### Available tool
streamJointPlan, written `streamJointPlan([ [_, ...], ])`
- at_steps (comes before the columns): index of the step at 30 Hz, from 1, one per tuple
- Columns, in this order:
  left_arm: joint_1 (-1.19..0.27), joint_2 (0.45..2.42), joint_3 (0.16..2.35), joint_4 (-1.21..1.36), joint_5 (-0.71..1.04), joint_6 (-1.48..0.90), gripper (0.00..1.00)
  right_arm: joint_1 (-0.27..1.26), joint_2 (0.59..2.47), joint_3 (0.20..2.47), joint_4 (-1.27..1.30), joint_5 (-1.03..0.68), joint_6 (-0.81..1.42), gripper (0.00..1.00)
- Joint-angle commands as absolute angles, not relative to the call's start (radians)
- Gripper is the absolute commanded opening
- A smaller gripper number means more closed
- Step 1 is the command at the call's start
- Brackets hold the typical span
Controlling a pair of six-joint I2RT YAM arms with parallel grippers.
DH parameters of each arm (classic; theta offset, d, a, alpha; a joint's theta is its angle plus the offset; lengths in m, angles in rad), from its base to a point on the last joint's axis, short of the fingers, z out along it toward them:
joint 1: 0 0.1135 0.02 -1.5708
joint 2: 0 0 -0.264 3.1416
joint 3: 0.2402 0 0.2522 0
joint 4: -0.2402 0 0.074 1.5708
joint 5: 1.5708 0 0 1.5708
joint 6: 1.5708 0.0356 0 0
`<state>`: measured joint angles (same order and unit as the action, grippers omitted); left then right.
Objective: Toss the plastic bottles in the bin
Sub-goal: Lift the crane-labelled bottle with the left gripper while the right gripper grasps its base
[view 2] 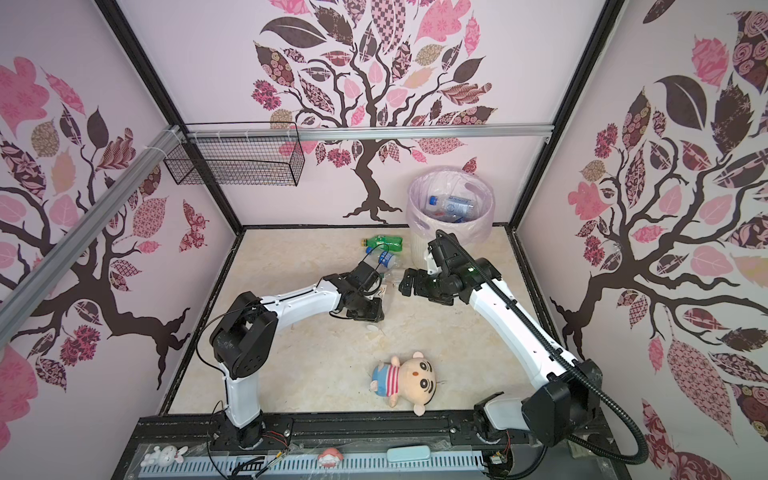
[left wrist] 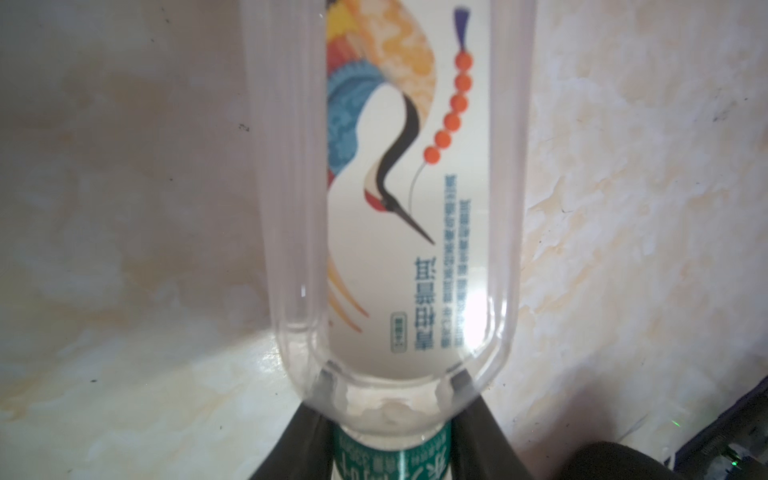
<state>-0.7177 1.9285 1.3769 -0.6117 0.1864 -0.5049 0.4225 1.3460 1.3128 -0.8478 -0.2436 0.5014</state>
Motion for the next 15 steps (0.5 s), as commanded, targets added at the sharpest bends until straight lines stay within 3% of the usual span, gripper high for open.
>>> streamJointPlan([
  [1, -0.711, 1.853, 1.385, -0.598, 0.208, -0.508, 0.27, 0.428, 1.334, 1.336, -0.856, -0.248, 0.514, 1.0],
  [15, -0.71, 1.672, 1.389, -0.569, 0.262, -0.599, 0.28, 0.41, 1.419, 1.438, -0.791, -0.315, 0.561, 1.0],
])
